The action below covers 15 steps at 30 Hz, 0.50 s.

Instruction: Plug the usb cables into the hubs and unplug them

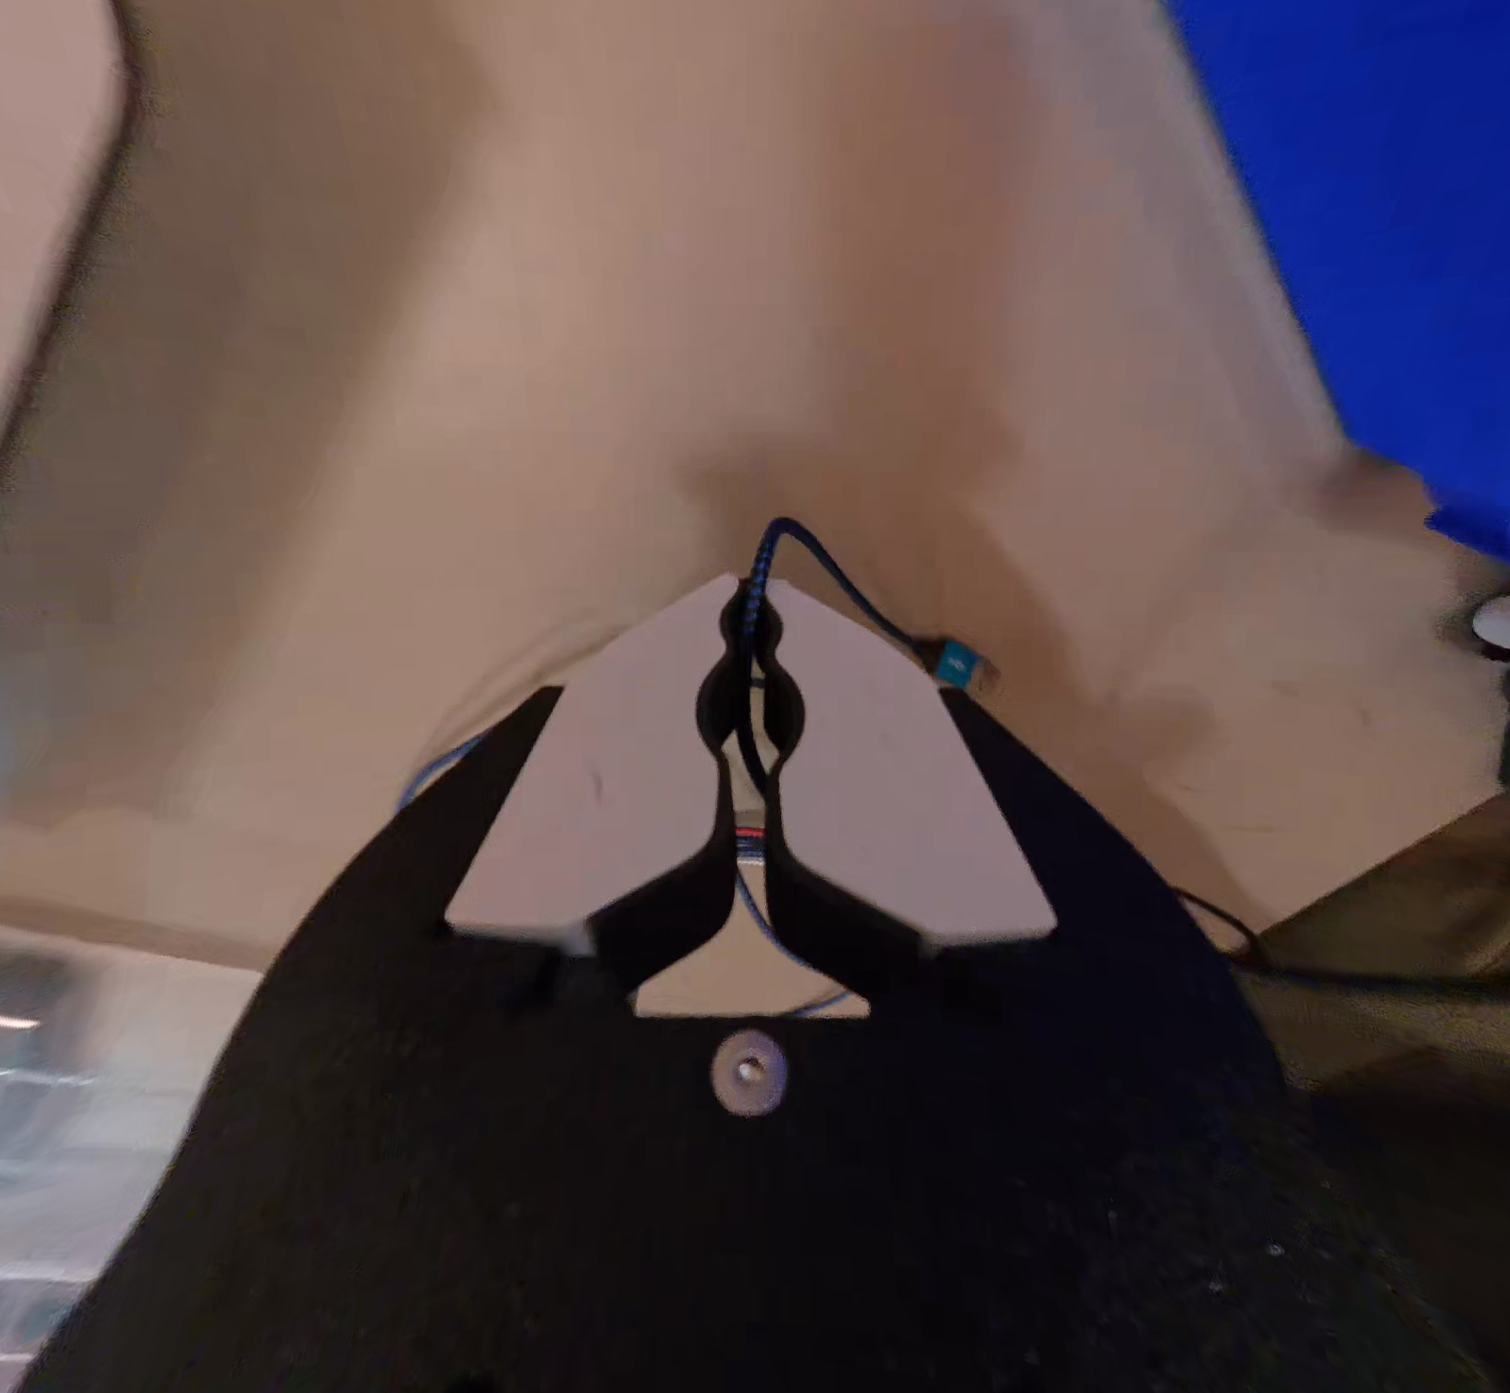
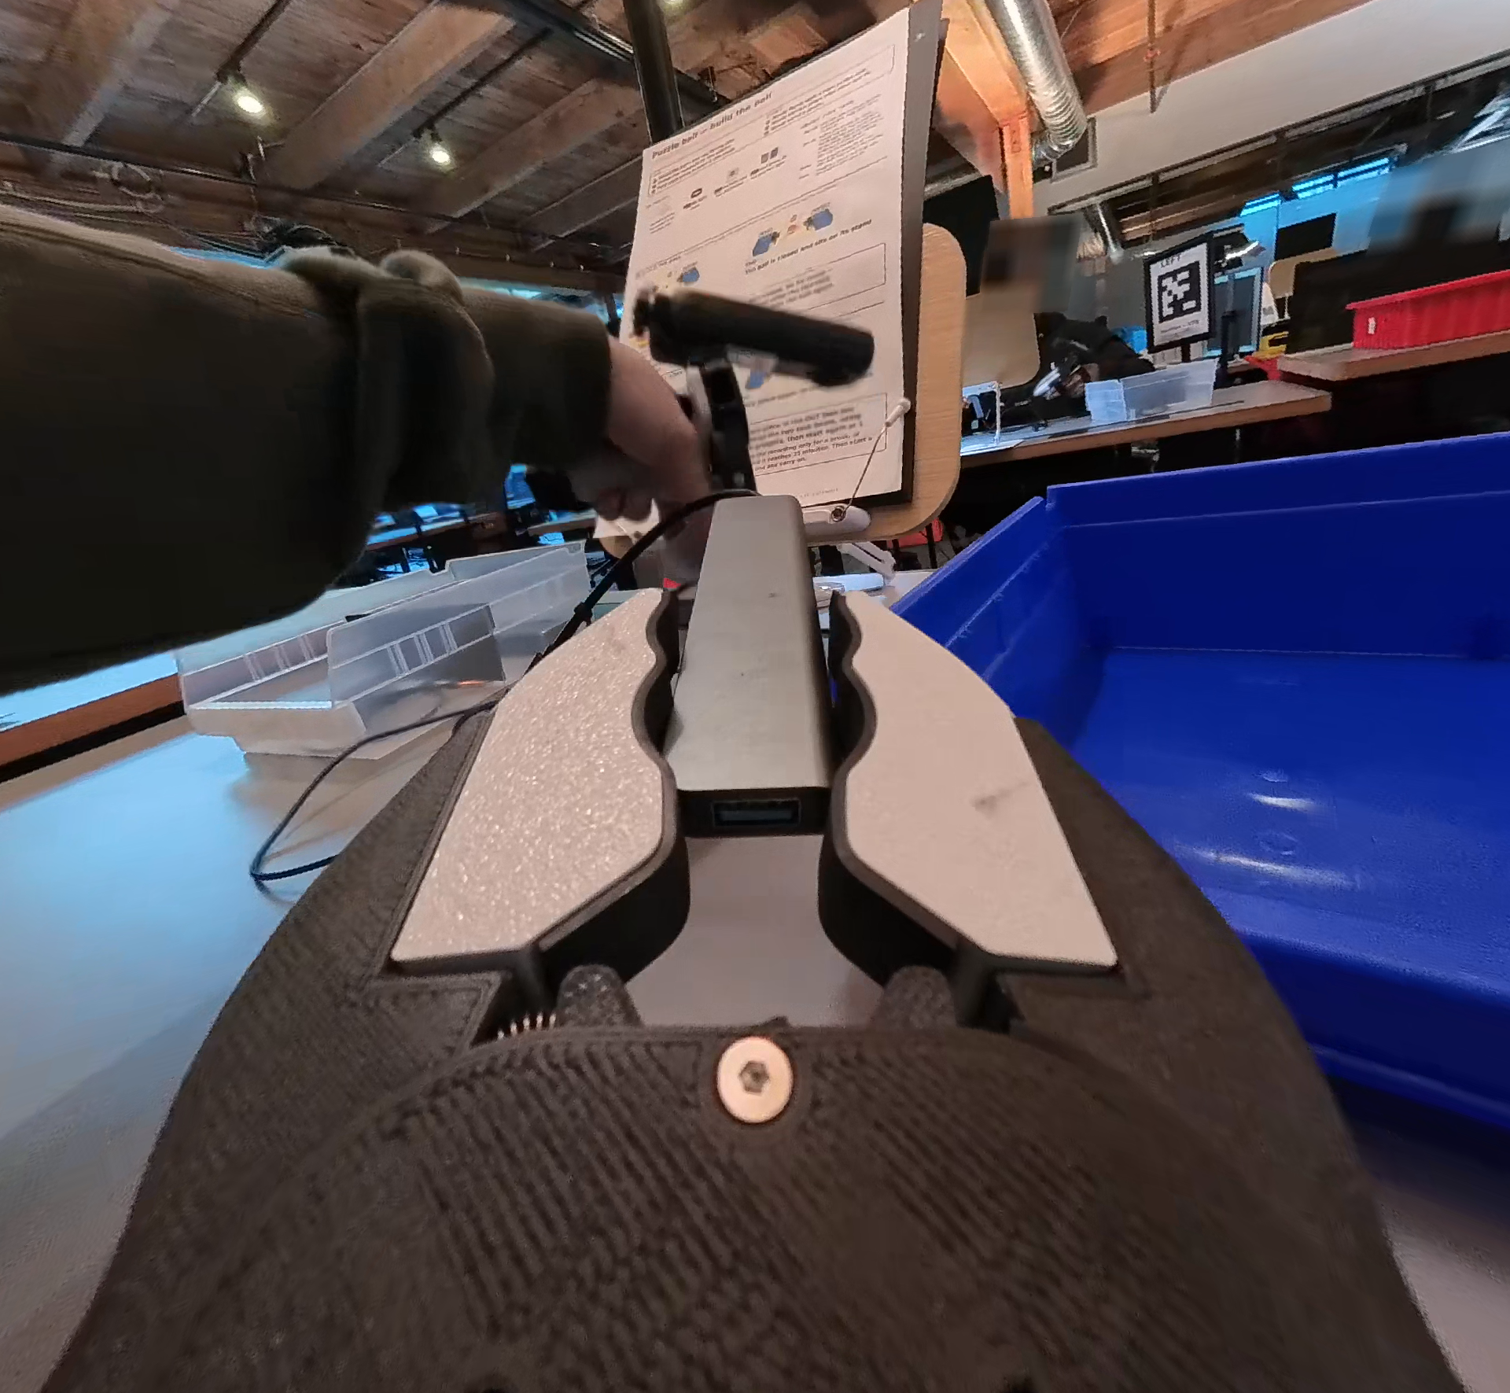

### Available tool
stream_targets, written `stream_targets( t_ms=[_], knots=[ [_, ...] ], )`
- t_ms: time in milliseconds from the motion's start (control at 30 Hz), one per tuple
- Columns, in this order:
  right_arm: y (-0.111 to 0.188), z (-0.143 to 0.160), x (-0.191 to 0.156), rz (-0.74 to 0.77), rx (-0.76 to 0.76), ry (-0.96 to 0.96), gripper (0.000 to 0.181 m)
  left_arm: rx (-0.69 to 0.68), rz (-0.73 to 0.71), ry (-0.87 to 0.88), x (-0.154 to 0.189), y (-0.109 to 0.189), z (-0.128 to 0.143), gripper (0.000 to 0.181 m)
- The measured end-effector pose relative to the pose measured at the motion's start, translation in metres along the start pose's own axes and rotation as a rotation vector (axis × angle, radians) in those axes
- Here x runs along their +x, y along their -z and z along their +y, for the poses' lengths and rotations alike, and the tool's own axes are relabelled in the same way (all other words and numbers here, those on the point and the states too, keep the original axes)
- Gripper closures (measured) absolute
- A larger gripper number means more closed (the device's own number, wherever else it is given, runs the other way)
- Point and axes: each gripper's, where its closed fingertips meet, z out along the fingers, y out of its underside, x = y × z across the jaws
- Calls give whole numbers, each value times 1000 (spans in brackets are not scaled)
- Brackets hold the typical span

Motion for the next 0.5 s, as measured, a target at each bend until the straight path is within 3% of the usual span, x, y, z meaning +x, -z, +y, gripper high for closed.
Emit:
stream_targets(
  t_ms=[100,167,200,267,333,500],
  knots=[
    [0,0,0,0,2,-2,146,202,-186,-71,-16,57,-18,181],
    [0,-1,1,3,5,-8,146,454,-326,-145,-13,112,-25,181],
    [0,-1,2,6,5,-13,146,617,-396,-190,-5,141,-22,181],
    [0,-1,5,13,9,-27,146,847,-491,-243,18,173,11,181],
    [0,-2,8,18,13,-45,146,965,-539,-352,45,162,60,181],
    [0,-2,13,25,19,-79,146,787,-547,-559,67,40,192,181]
  ],
)
